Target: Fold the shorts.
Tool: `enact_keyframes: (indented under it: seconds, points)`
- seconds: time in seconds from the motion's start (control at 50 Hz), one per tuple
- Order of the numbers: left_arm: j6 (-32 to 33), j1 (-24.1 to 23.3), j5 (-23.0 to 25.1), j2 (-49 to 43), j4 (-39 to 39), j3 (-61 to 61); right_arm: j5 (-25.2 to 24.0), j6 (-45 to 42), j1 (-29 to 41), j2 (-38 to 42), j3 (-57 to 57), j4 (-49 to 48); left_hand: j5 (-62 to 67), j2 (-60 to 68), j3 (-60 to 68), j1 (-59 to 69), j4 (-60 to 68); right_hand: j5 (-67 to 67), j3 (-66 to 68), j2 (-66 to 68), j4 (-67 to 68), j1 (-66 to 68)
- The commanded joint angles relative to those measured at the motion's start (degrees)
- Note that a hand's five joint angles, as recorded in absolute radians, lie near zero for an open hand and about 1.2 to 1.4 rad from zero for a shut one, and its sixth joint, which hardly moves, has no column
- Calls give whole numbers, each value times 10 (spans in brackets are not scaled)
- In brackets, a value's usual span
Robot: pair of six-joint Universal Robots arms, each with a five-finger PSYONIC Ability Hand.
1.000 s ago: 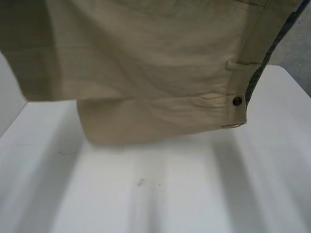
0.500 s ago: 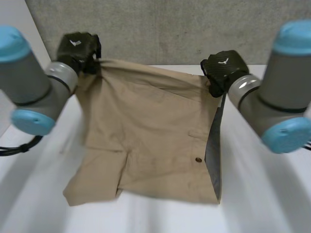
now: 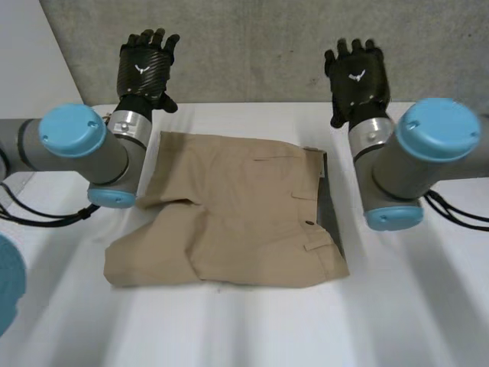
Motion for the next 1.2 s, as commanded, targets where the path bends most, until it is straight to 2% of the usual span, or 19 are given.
enact_keyframes:
  seconds: [0.02,0.14,0.28,0.32,0.44,0.54,0.72,0.84,0.96,1.1,1.2]
  points:
    - [-2,1,-2,128,-19,-146,-36,12,-4,-123,89,91,-21,-7,-12,1,-8,-38,-22,-23,-32,-14]
    - [-4,1,0,249,-94,-282,-123,19,-11,-183,146,253,4,19,13,26,17,-38,-22,-23,-32,-14]
    - [-21,-4,1,376,-222,-434,-200,8,-32,-240,236,372,56,71,65,78,69,-36,-19,-21,-30,-12]
    - [-31,-4,1,406,-260,-473,-222,4,-38,-247,262,380,164,178,172,186,177,53,70,68,60,77]
    - [-60,2,2,453,-345,-533,-263,-27,-65,-266,344,381,302,316,310,324,315,245,261,259,251,269]
    - [-82,7,4,465,-407,-570,-277,-49,-80,-264,393,372,307,321,316,329,320,299,316,314,306,323]
    - [-80,34,4,432,-394,-591,-287,-74,-93,-218,425,294,248,263,257,270,261,286,302,300,292,310]
    - [-79,44,0,366,-354,-565,-284,-74,-90,-184,418,239,201,216,210,223,214,194,210,208,200,217]
    - [-77,72,-2,305,-324,-525,-283,-73,-88,-155,405,203,147,162,156,169,160,197,213,211,203,221]
    - [-75,73,-4,253,-299,-475,-281,-71,-87,-128,378,189,109,123,117,131,122,209,225,223,215,232]
    - [-74,72,-10,228,-288,-453,-259,-71,-87,-110,358,180,110,125,119,132,123,222,238,236,228,246]
